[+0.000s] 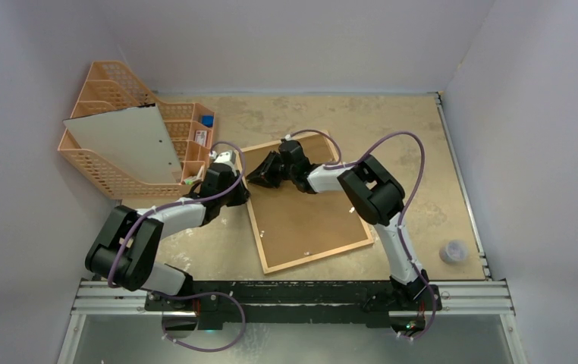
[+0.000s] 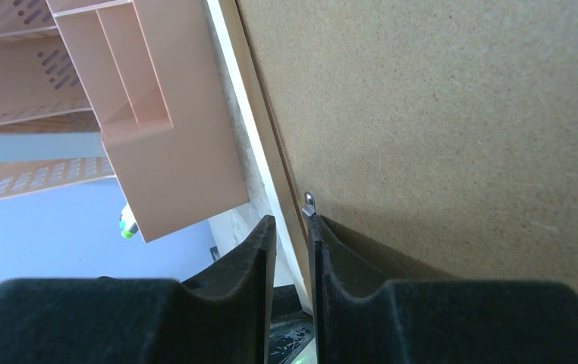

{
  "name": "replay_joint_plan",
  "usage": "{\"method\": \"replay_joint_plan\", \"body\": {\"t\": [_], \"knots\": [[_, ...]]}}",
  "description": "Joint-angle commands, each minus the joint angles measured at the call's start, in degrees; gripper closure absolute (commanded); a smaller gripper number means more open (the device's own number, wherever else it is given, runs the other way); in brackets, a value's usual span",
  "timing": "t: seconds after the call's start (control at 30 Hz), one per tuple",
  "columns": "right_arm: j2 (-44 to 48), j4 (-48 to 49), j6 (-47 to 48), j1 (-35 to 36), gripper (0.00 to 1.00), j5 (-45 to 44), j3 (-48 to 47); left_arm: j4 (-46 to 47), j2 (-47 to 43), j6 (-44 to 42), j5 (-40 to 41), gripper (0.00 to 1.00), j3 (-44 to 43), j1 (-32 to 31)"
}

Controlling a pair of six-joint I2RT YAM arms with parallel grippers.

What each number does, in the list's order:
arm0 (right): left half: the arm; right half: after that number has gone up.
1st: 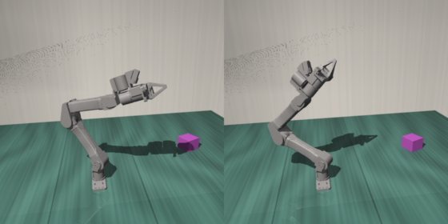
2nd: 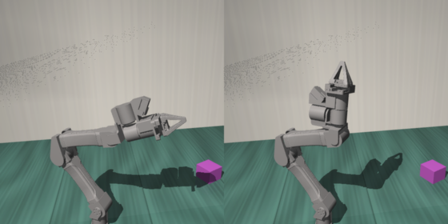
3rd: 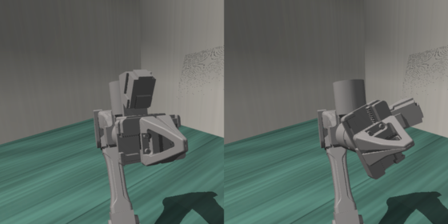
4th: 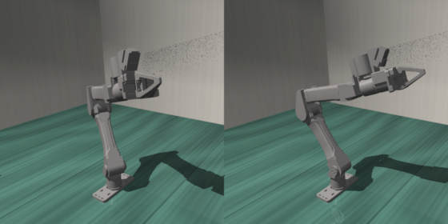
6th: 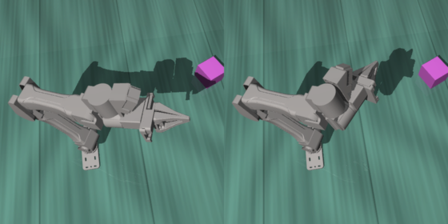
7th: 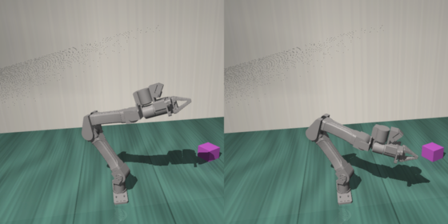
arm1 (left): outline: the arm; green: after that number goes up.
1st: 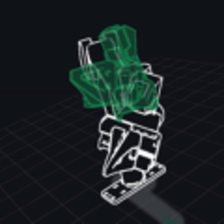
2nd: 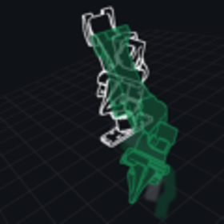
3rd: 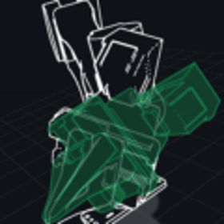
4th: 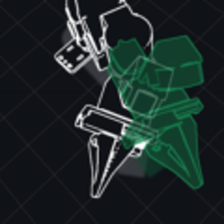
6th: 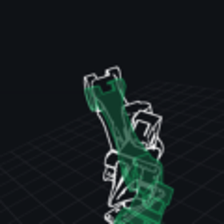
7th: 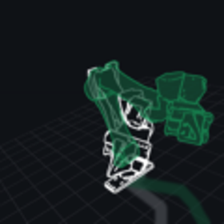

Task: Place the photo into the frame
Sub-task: Install the photo frame at the center of the board.

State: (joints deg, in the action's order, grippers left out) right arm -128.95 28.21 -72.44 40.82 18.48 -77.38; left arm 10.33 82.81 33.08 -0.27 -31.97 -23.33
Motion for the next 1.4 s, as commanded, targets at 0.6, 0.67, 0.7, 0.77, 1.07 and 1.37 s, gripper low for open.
{"method": "replay_joint_plan", "body": {"t": [0.6,0.67,0.7,0.77,1.07,1.37], "knots": [[-1.9,-6.4,-9.7,7.3,0.83,-10.7,-3.7,-2.7,1.7,-3.4,-6.2,1.0,-1.3,-2.9],[0.4,-7.0,-7.7,6.6,0.81,-12.1,-3.0,-5.2,1.7,-2.8,-4.8,1.0,-2.4,-2.9],[1.6,-6.8,-6.3,6.0,0.79,-12.3,-2.5,-6.5,1.5,-1.8,-4.1,1.0,-3.1,-2.8],[5.1,-8.0,-2.3,4.7,0.76,-13.4,-1.5,-7.9,0.6,-0.3,-3.7,0.93,-3.9,-2.4],[23.6,-12.3,9.4,0.1,0.66,-19.4,10.7,-8.9,-7.6,3.6,-2.6,0.46,-6.0,-0.8],[36.4,-16.8,17.3,0.1,0.65,-20.7,21.6,-13.5,-8.9,8.5,6.9,0.4,-9.1,-0.7]]}}
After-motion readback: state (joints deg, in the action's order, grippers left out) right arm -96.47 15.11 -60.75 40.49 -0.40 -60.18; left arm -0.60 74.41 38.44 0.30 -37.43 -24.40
